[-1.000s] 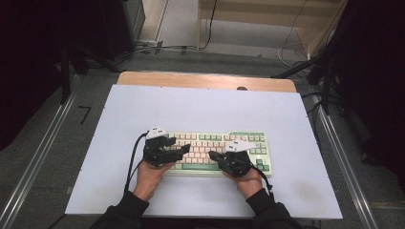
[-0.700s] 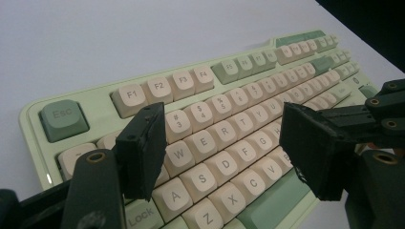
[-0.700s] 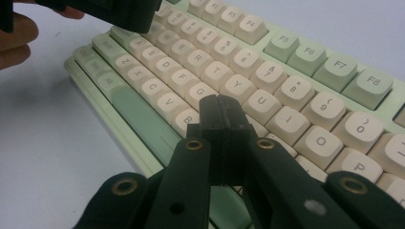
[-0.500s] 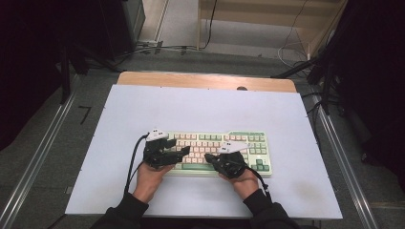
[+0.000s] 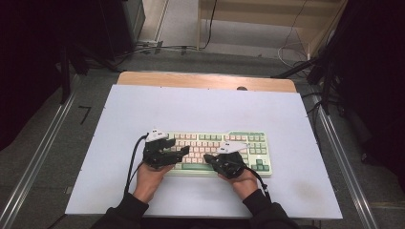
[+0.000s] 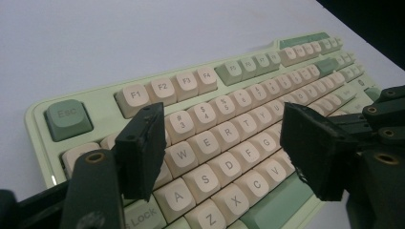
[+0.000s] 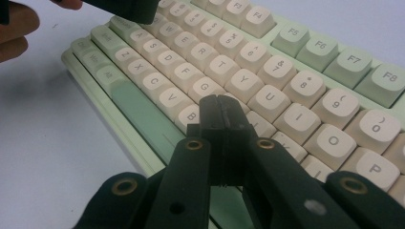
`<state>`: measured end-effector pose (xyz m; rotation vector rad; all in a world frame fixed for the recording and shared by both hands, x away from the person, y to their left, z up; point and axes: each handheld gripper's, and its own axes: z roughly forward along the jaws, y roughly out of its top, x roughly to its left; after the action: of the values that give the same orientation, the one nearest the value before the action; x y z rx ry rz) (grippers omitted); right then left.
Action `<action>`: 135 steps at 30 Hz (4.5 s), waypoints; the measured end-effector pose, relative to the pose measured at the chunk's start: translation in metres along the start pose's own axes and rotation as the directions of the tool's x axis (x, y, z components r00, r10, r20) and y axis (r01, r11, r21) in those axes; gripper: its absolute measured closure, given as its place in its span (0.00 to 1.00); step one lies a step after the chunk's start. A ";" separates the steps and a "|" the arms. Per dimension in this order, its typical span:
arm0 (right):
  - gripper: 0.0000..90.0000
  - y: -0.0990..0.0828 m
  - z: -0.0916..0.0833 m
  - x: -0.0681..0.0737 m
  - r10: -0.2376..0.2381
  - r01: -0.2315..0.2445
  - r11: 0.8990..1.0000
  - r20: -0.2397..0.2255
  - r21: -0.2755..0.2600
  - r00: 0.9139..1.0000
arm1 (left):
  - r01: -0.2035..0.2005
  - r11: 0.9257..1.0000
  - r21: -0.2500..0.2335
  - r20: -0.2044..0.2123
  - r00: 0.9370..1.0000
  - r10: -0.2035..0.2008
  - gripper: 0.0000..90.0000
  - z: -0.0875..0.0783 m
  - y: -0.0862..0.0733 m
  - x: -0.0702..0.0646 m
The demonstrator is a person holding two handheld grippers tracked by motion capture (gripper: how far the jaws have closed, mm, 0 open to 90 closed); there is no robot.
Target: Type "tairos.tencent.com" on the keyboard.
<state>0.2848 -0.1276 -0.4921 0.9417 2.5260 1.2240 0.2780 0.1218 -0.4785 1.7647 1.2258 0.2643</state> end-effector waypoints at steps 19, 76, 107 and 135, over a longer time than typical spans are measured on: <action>0.83 0.004 -0.015 -0.007 0.046 -0.045 0.996 0.020 -0.073 0.999 | -0.001 1.000 -0.001 -0.017 1.000 0.001 0.32 0.000 -0.001 -0.001; 0.42 0.000 -0.034 -0.031 0.157 -0.145 0.982 0.092 -0.122 0.983 | -0.075 0.992 0.103 0.059 0.996 0.069 1.00 0.012 -0.019 -0.019; 0.42 -0.001 -0.032 -0.031 0.151 -0.140 0.983 0.094 -0.118 0.984 | -0.017 0.999 -0.035 -0.055 0.998 0.015 0.26 -0.007 -0.004 0.002; 0.43 -0.001 -0.029 -0.029 0.147 -0.137 0.985 0.089 -0.106 0.985 | -0.052 0.999 0.006 0.003 0.999 0.052 1.00 0.011 -0.001 0.004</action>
<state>0.2950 -0.1642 -0.4775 1.1447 2.3351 1.2968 0.2862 0.1188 -0.4868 1.8033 1.1805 0.2887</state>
